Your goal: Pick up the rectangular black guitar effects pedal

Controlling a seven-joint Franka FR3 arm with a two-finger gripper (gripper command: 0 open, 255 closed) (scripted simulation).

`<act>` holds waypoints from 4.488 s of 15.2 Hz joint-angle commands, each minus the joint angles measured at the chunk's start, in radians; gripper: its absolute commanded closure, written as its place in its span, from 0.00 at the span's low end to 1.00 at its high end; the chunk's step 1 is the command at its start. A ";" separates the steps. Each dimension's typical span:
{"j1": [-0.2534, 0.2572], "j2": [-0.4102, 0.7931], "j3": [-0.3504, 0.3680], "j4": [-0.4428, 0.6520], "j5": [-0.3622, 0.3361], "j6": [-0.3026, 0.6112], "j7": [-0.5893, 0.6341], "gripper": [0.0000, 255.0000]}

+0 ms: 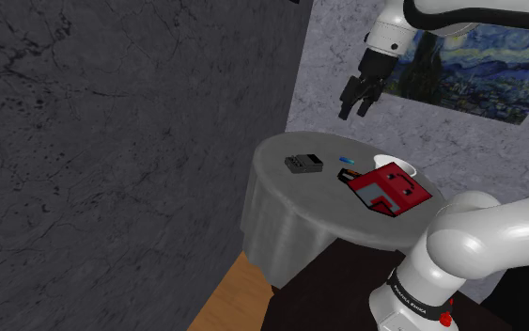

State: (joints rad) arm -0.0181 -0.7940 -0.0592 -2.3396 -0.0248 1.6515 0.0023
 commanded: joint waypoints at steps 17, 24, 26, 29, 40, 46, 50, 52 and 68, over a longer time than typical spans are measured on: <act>0.016 0.266 -0.388 -0.114 -0.122 0.399 -0.542 0.00; 0.089 0.528 -0.574 -0.028 -0.026 0.561 -0.836 0.00; 0.113 0.620 -0.624 0.012 0.040 0.596 -0.940 0.00; 0.135 0.775 -0.679 0.085 0.178 0.629 -1.116 0.00; -0.093 1.315 -0.551 0.487 0.589 0.579 -1.596 0.00; -0.177 1.465 -0.489 0.636 0.642 0.564 -1.666 0.00; -0.188 1.500 -0.471 0.638 0.665 0.595 -1.683 0.00; -0.193 1.514 -0.464 0.639 0.674 0.606 -1.690 0.00; -0.178 1.470 -0.486 0.636 0.646 0.569 -1.669 1.00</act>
State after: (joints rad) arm -0.1983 0.6825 -0.5418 -1.7065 0.6262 2.2289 -1.6713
